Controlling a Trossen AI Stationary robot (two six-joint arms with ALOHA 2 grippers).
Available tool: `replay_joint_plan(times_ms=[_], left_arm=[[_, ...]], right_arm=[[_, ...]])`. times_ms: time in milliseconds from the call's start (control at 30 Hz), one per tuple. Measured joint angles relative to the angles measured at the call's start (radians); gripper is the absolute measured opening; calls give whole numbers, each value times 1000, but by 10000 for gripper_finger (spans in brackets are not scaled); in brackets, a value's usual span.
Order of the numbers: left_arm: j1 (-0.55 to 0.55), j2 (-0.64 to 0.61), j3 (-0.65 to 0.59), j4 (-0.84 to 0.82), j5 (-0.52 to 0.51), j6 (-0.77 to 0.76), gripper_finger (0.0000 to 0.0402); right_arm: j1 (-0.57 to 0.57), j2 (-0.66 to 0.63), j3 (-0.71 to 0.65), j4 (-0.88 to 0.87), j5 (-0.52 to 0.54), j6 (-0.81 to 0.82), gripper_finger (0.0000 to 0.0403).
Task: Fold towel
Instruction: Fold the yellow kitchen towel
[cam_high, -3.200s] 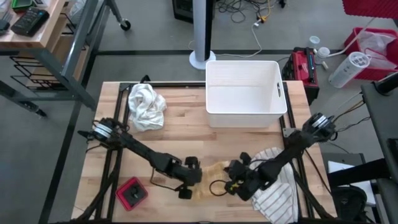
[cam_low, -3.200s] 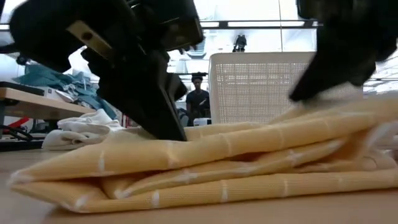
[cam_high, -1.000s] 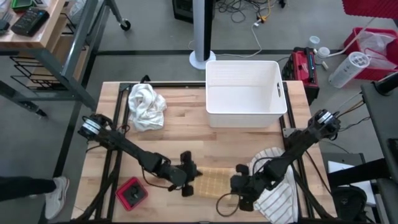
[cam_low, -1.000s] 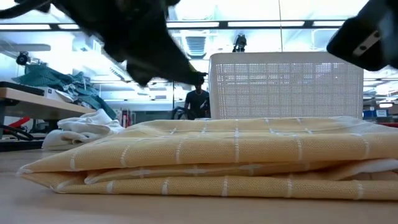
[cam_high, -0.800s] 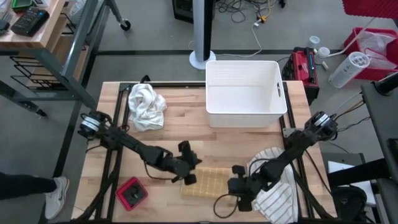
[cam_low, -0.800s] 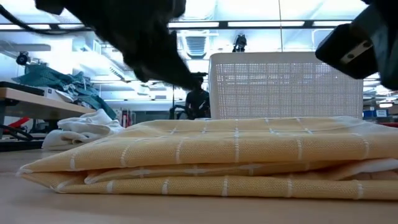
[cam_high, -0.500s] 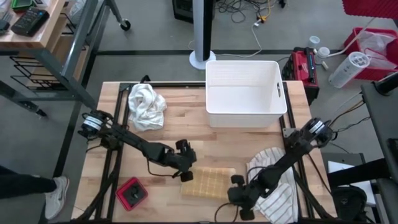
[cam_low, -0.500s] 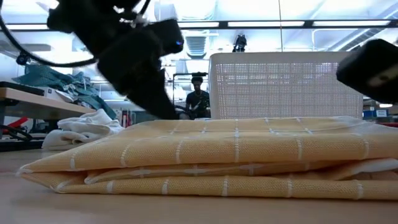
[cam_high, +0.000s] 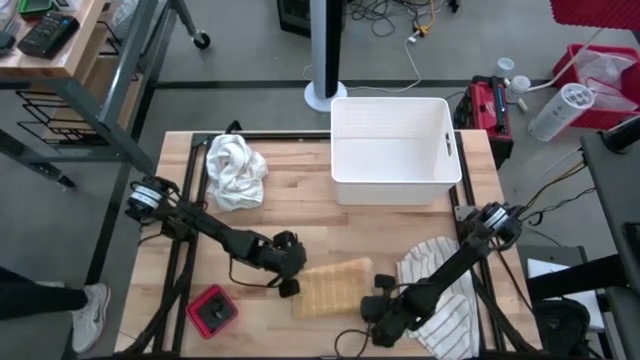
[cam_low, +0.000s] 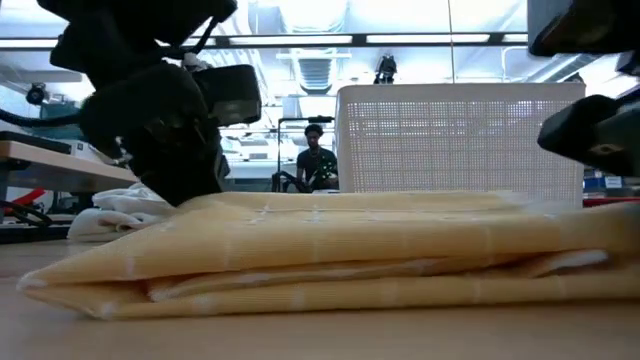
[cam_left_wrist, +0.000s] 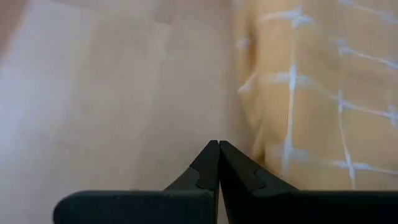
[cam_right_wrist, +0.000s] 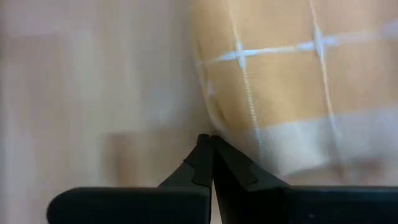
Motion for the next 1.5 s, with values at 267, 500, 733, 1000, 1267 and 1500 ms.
replay_joint_plan(times_ms=[267, 500, 733, 1000, 1267, 1500], left_arm=[[-46, 0, 11, 0, 13, -28, 0], [-61, 4, 32, 81, 38, 55, 0], [-59, 11, 42, 101, 38, 68, 0], [-53, 11, 42, 62, 29, 40, 0], [-92, 15, 38, -52, 29, -46, 0], [-96, 10, 89, -23, 29, -6, 0]], right_arm=[[-37, -21, -27, -184, 144, 4, 0], [-120, -32, -83, -153, 273, -124, 0], [-182, -87, -178, -9, 325, -186, 0], [-204, -186, -246, 39, 357, -135, 0], [-181, -290, -289, 54, 341, 3, 0], [-131, -299, -291, 219, 218, -21, 0]])
